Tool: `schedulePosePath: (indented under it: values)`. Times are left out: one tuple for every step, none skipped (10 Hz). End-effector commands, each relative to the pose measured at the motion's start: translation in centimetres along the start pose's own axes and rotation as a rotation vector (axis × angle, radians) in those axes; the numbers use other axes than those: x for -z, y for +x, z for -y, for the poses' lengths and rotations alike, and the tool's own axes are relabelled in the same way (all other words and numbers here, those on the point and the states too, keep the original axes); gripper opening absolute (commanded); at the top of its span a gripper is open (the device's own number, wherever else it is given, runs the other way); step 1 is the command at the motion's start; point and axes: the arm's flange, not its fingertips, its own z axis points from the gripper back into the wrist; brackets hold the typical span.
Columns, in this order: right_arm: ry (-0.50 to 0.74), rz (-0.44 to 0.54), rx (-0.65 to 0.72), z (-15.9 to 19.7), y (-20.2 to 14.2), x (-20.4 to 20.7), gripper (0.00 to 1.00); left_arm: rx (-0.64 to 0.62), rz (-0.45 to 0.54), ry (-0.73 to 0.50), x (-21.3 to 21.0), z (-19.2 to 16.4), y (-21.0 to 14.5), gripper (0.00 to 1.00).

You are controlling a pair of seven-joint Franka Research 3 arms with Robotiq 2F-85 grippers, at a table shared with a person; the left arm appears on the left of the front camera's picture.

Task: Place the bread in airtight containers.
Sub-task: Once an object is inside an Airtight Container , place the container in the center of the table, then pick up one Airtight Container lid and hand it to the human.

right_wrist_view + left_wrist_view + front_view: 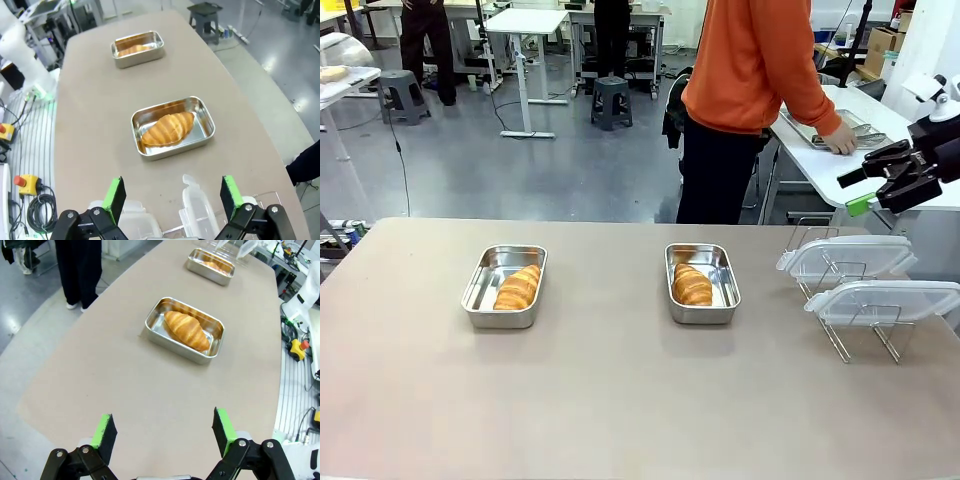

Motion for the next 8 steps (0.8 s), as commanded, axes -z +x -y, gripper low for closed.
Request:
schedulePosePath:
  values:
    - [0.001,0.027,-0.009,0.27,0.16,0.04,1.00,-0.013,-0.014,0.006,-0.05,0.17,0.31,1.00]
    - [0.001,0.027,-0.009,0.27,0.16,0.04,1.00,-0.013,-0.014,0.006,-0.05,0.17,0.31,1.00]
    - [0.001,0.027,-0.009,0.27,0.16,0.04,1.00,-0.013,-0.014,0.006,-0.05,0.17,0.31,1.00]
    - [0.001,0.027,-0.009,0.27,0.16,0.04,1.00,-0.013,-0.014,0.006,-0.05,0.17,0.31,1.00]
    - [0.001,0.027,-0.009,0.27,0.16,0.04,1.00,-0.013,-0.014,0.006,-0.05,0.17,0.31,1.00]
    - [0.001,0.027,-0.009,0.27,0.16,0.04,1.00,-0.013,-0.014,0.006,-0.05,0.17,0.31,1.00]
    - [0.001,0.027,-0.009,0.27,0.16,0.04,1.00,-0.013,-0.014,0.006,-0.05,0.17,0.31,1.00]
    - [0.001,0.027,-0.009,0.27,0.16,0.04,1.00,-0.013,-0.014,0.006,-0.05,0.17,0.31,1.00]
